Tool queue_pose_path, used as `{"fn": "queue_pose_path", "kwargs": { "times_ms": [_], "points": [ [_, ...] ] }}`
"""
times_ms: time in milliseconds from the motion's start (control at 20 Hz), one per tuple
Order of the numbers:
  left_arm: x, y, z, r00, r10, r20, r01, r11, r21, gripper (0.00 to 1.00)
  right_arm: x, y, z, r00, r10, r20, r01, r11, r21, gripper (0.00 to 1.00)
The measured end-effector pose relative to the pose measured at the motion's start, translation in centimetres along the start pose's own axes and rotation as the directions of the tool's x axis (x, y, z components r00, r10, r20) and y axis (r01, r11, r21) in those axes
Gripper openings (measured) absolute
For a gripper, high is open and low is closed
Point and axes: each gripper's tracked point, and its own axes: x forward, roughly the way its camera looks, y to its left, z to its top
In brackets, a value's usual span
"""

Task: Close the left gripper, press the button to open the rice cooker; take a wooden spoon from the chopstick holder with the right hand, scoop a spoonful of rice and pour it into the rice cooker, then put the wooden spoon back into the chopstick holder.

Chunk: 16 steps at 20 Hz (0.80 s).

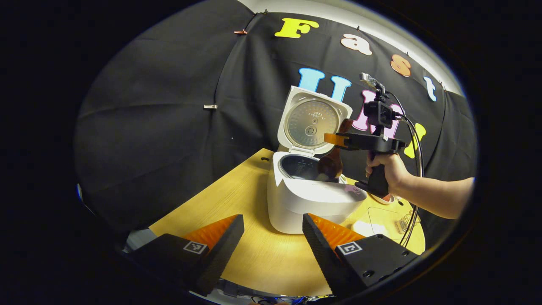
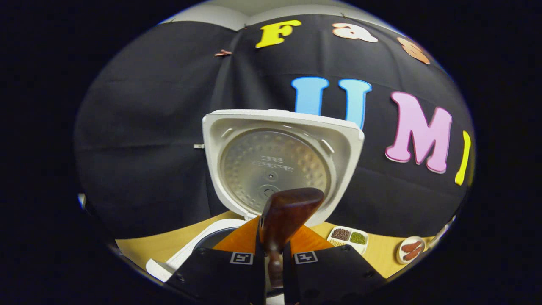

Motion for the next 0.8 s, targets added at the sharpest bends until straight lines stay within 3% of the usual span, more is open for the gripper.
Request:
{"fn": "queue_pose_path", "kwargs": {
  "times_ms": [350, 500, 800],
  "points": [
    [-0.3, 0.8, 0.4, 1.0, 0.025, 0.012, -0.024, 1.0, -0.009, 0.96, -0.3, 3.6, -0.1, 0.996, 0.087, 0.029, -0.08, 0.979, -0.185, 0.2],
    [-0.7, 0.7, 0.5, 0.999, 0.032, 0.018, -0.032, 0.999, -0.006, 0.96, -1.1, 3.2, 1.2, 0.995, 0.083, 0.05, -0.077, 0.991, -0.107, 0.2],
    [-1.0, -1.6, 0.8, 1.0, 0.011, 0.02, -0.011, 1.0, -0.016, 0.96, -5.5, -5.4, 5.3, 0.993, -0.045, 0.113, 0.029, 0.99, 0.136, 0.2]
  ]
}}
